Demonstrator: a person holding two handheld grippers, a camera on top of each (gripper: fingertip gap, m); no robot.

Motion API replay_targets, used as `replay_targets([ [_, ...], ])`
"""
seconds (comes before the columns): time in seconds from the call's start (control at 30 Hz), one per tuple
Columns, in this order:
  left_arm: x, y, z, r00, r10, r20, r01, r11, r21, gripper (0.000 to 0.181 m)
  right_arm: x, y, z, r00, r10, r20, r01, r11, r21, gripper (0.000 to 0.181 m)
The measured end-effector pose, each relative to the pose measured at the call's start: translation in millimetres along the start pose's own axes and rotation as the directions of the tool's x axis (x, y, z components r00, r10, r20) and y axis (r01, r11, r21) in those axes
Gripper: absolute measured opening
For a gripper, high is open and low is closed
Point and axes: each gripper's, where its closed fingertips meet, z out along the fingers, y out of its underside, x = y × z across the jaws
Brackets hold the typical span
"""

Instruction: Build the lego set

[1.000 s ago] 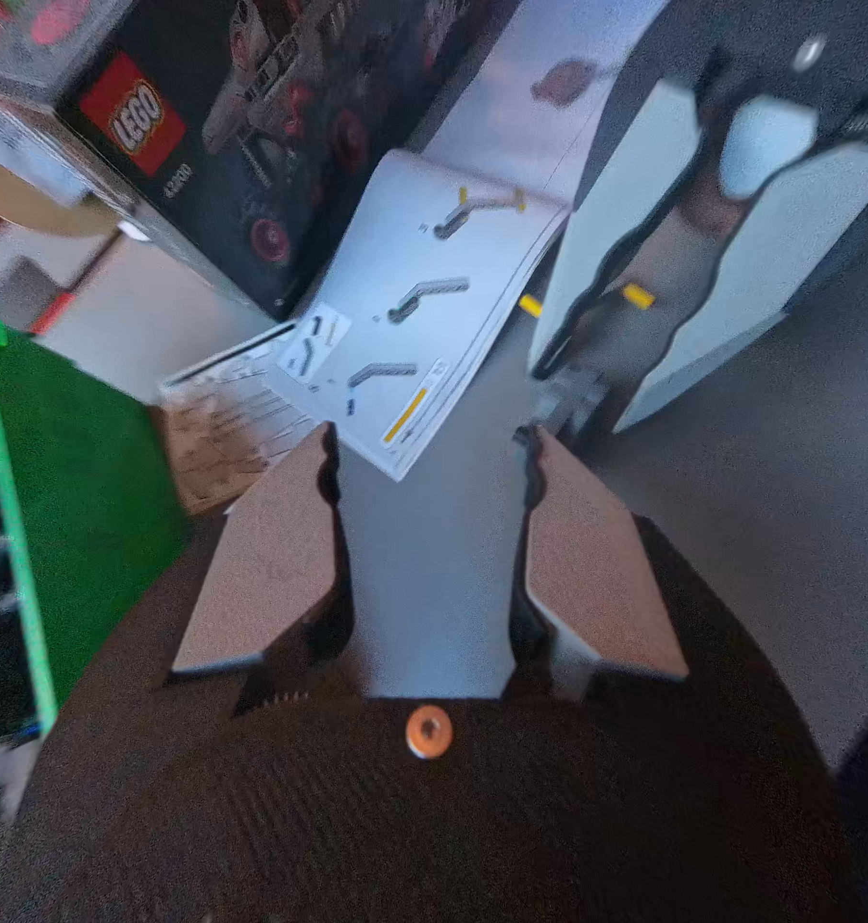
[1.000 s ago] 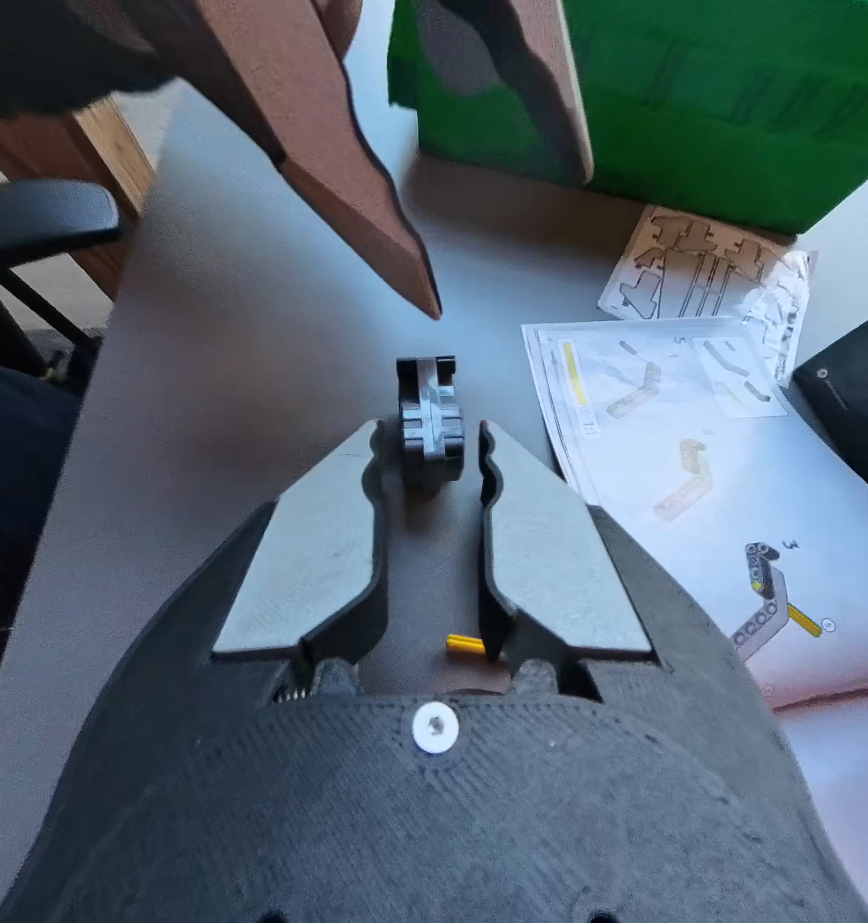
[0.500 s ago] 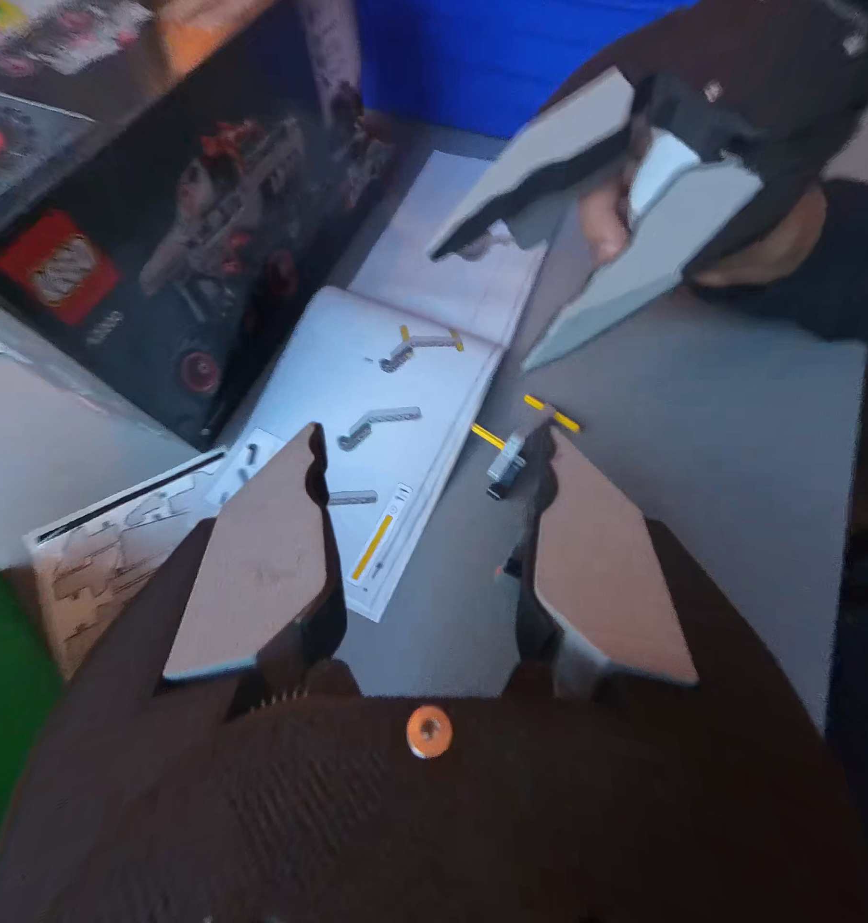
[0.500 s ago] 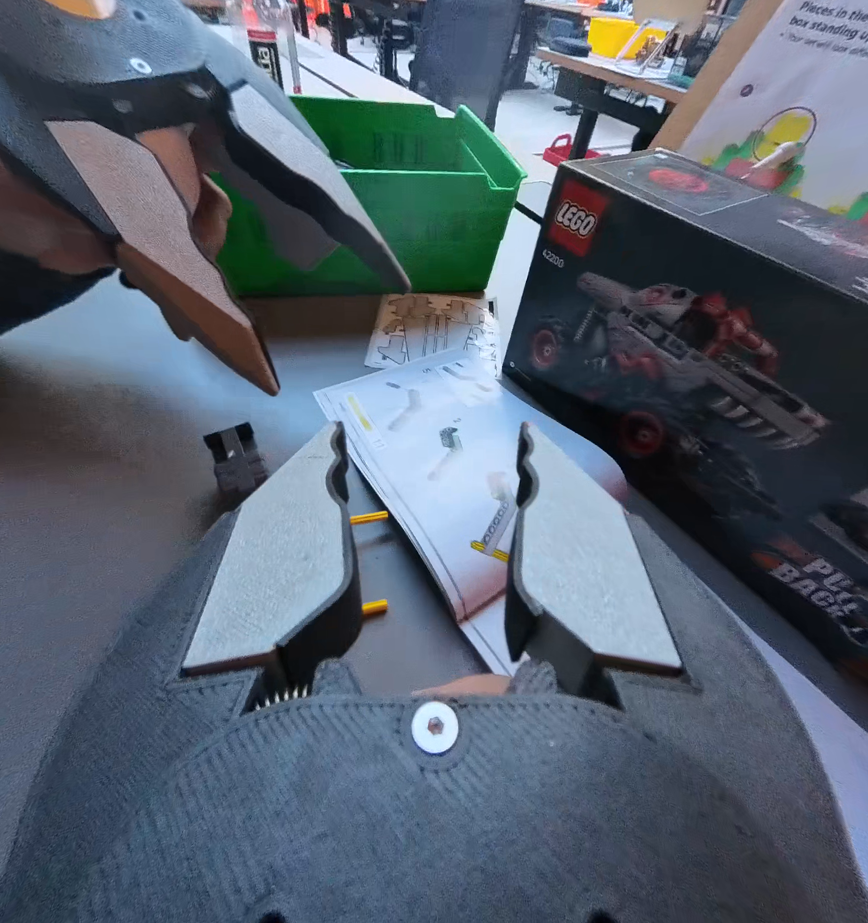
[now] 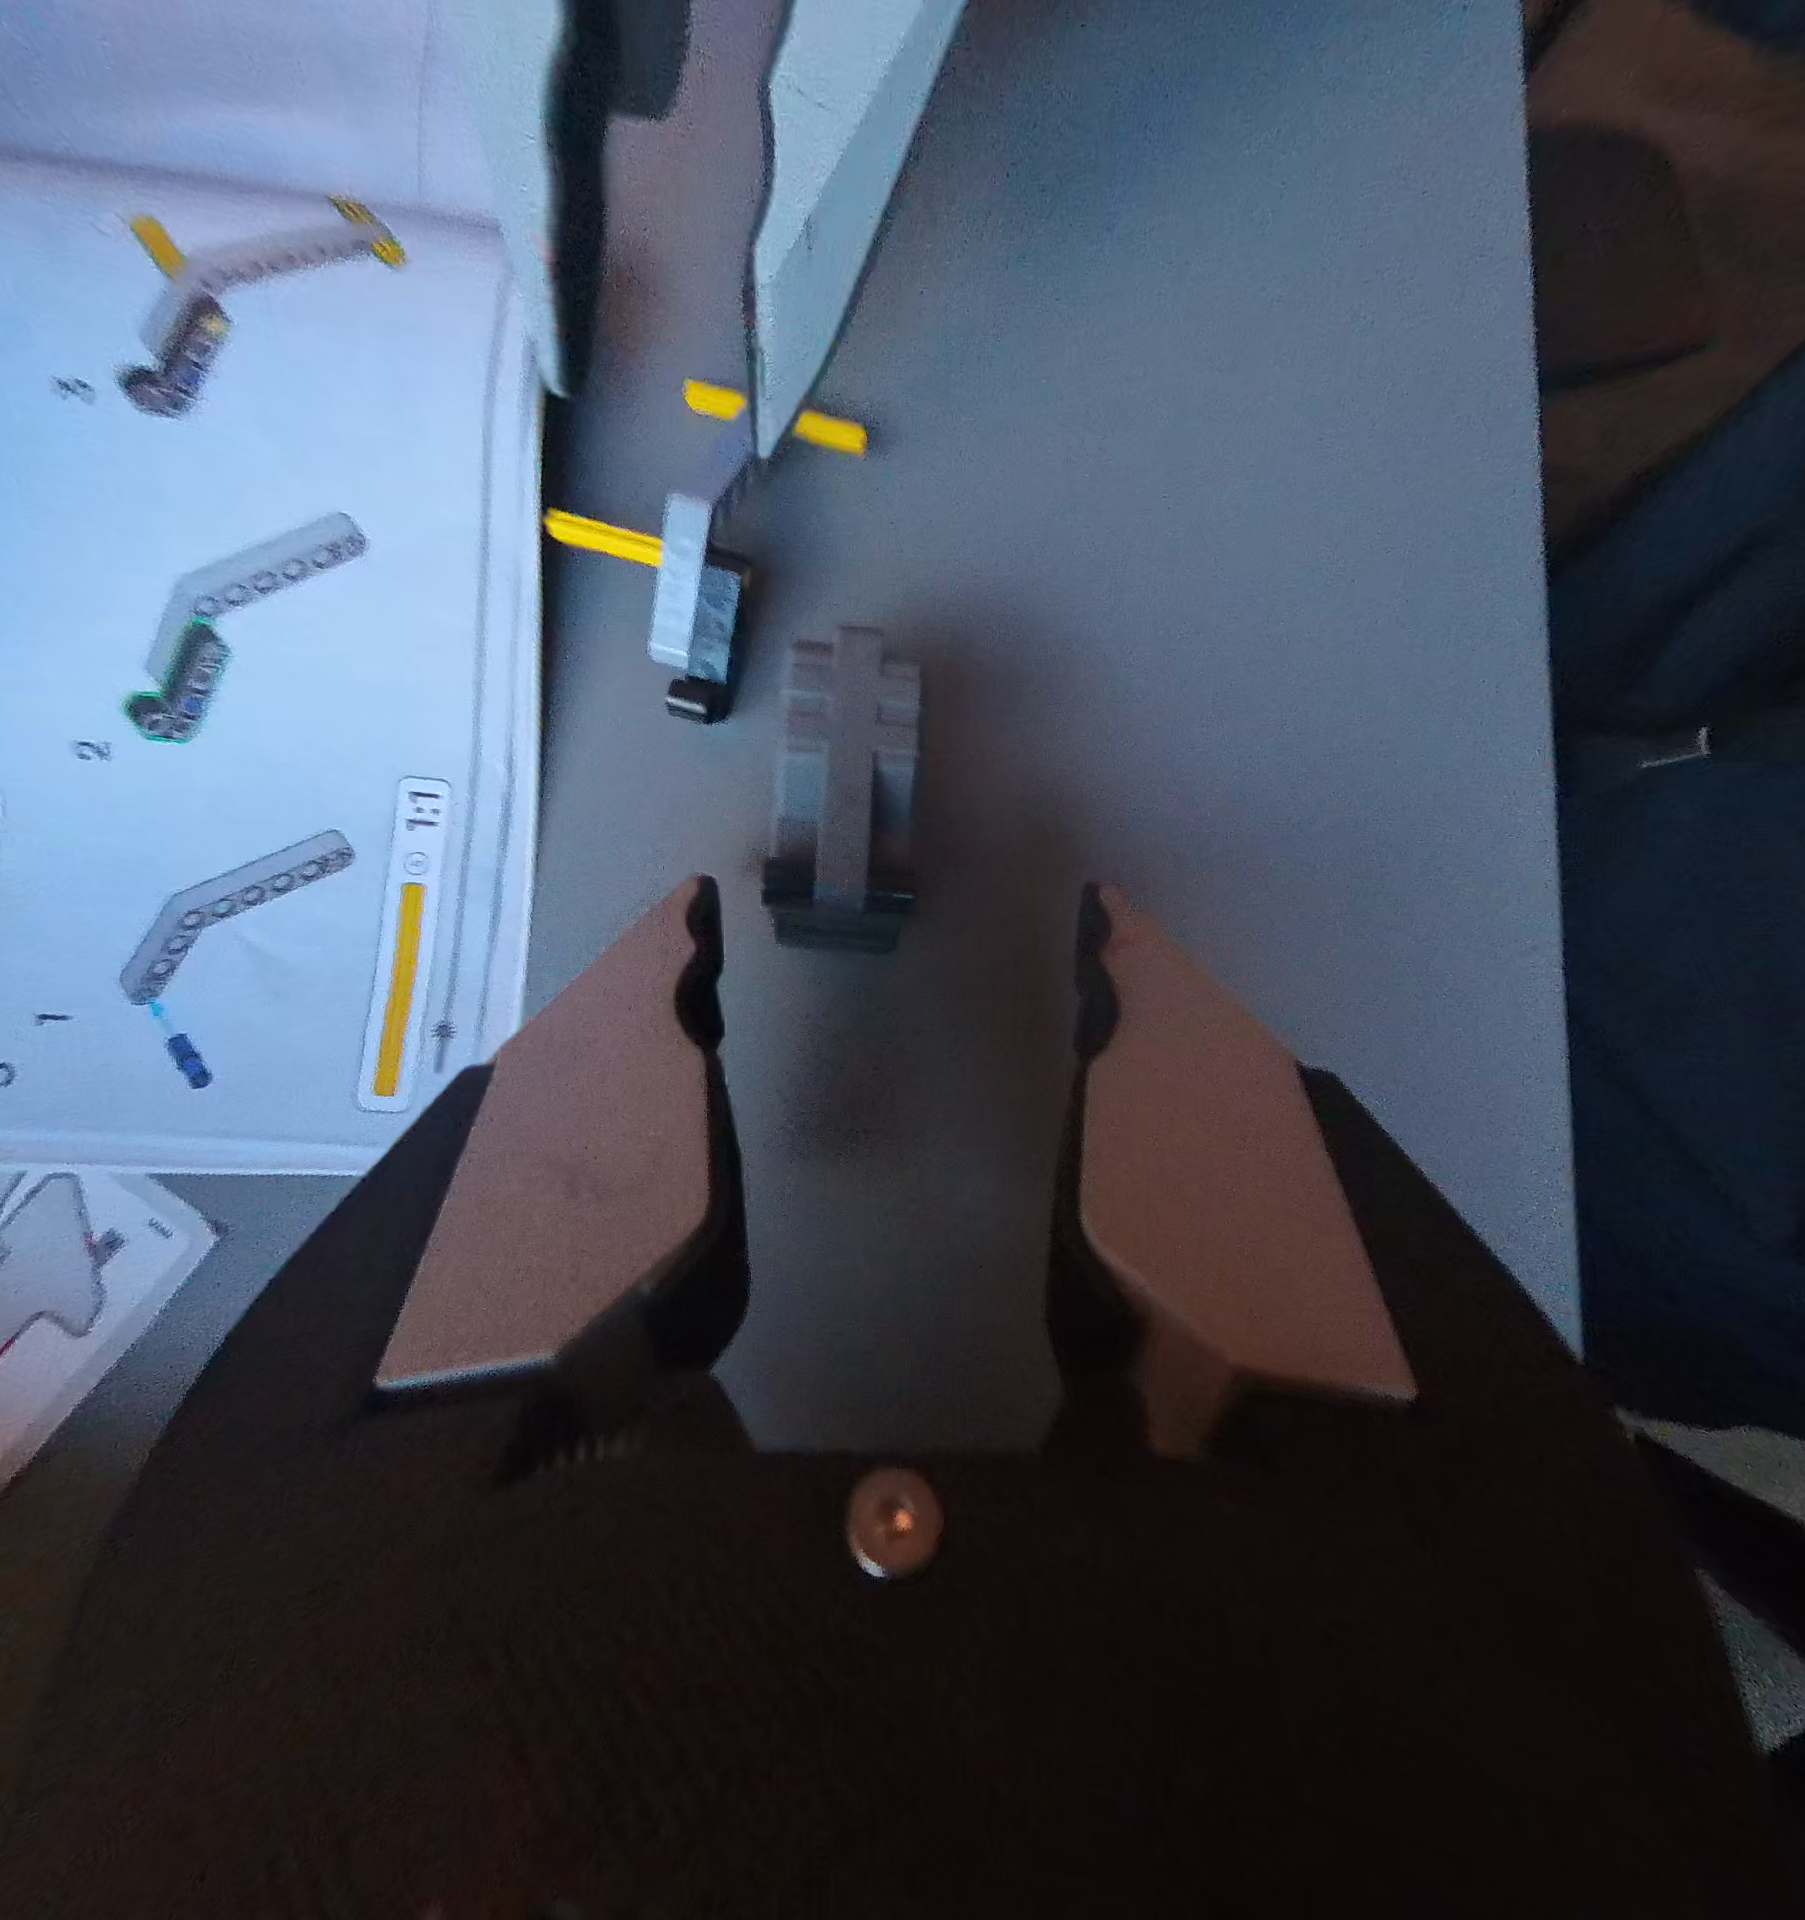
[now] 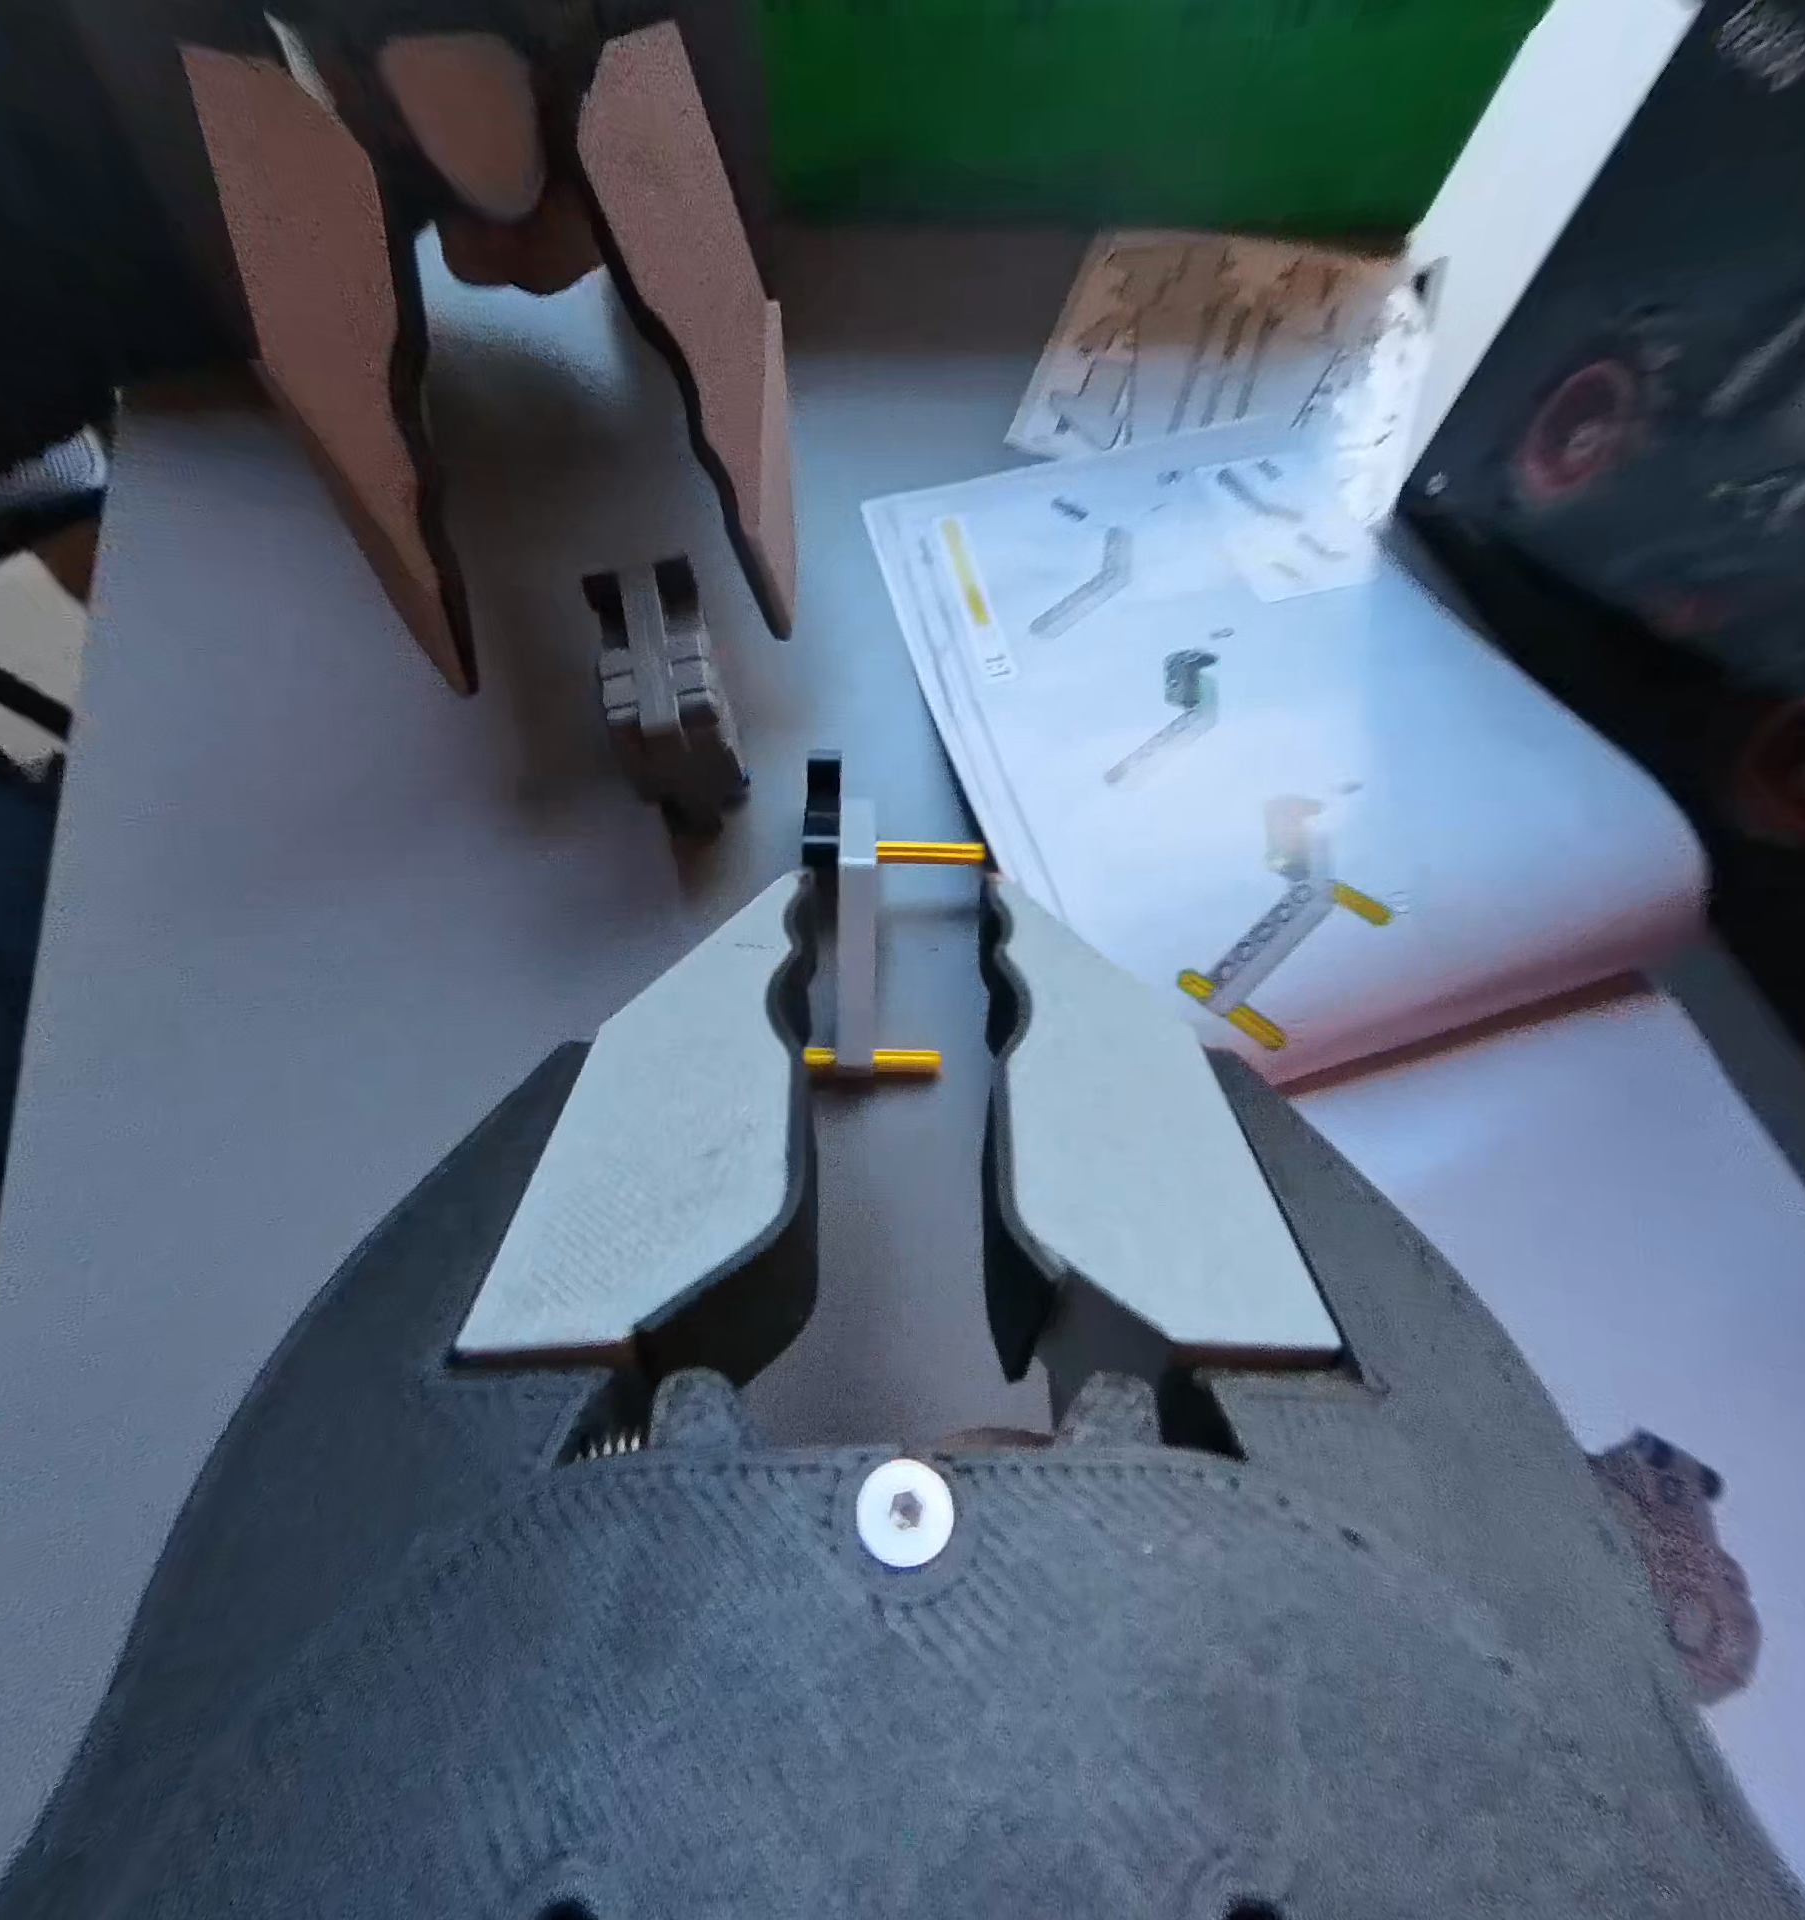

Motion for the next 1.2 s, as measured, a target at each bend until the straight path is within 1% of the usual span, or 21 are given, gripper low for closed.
replay_targets([
  [0.03,0,5,5,1.0,0.004,0.005,-0.003,0.999,-0.032,0.063,-1,5,5,1.0,0.0,0.004,0.001,0.999,-0.033,0.029],
  [0.07,-5,3,6,0.999,0.005,0.033,-0.004,1.0,-0.022,0.056,-2,9,9,1.0,-0.005,0.003,0.005,0.998,-0.059,0.031],
  [0.1,-4,3,7,1.0,-0.001,0.027,0.002,1.0,-0.025,0.048,-3,12,13,1.0,-0.011,0.006,0.011,0.997,-0.079,0.028],
  [0.17,-8,4,6,0.999,-0.013,0.042,0.014,1.0,-0.027,0.033,-8,18,18,0.999,-0.026,0.028,0.029,0.994,-0.108,0.019],
  [0.2,-14,5,5,0.997,-0.02,0.068,0.022,0.999,-0.029,0.024,-10,19,19,0.999,-0.038,0.036,0.042,0.993,-0.113,0.008],
  [0.23,-16,6,4,0.997,-0.031,0.073,0.033,0.999,-0.025,0.024,-12,20,19,0.998,-0.048,0.043,0.053,0.992,-0.118,0.004],
  [0.3,-17,4,4,0.997,-0.059,0.051,0.059,0.998,-0.005,0.024,-11,22,13,0.997,-0.062,0.047,0.067,0.989,-0.129,0.004],
  [0.37,-17,3,4,0.996,-0.081,0.033,0.081,0.997,0.01,0.023,-3,19,-1,0.997,-0.08,0.017,0.082,0.99,-0.113,0.004],
  [0.43,-19,2,5,0.995,-0.097,0.03,0.096,0.995,0.02,0.023,11,9,-27,0.996,-0.084,-0.037,0.082,0.995,-0.049,0.004],
  [0.5,-23,1,6,0.994,-0.094,0.055,0.093,0.995,0.028,0.024,27,-11,-59,0.993,-0.051,-0.108,0.06,0.995,0.083,0.004],
  [0.57,-25,-1,8,0.994,-0.075,0.079,0.072,0.997,0.036,0.024,40,-27,-93,0.986,-0.013,-0.165,0.049,0.975,0.217,0.004],
  [0.63,-25,-3,10,0.994,-0.062,0.087,0.058,0.997,0.042,0.024,51,-36,-121,0.973,0.007,-0.23,0.069,0.945,0.321,0.004],
  [0.7,-24,-4,10,0.994,-0.063,0.086,0.06,0.997,0.047,0.023,60,-40,-140,0.963,0.035,-0.268,0.075,0.918,0.389,0.004],
  [0.77,-24,-4,10,0.994,-0.074,0.081,0.07,0.996,0.051,0.023,66,-42,-150,0.959,0.07,-0.275,0.06,0.898,0.436,0.004],
  [0.87,-24,-5,11,0.994,-0.078,0.077,0.074,0.996,0.056,0.023,65,-39,-149,0.97,0.093,-0.226,0.016,0.898,0.44,0.004],
  [1.03,-25,-5,11,0.994,-0.061,0.089,0.057,0.997,0.051,0.024,63,-24,-137,0.968,0.034,-0.249,0.046,0.951,0.306,0.004],
  [1.2,-27,-6,11,0.992,-0.079,0.099,0.073,0.996,0.058,0.023,64,-17,-127,0.969,0.024,-0.247,0.042,0.965,0.259,0.004],
])
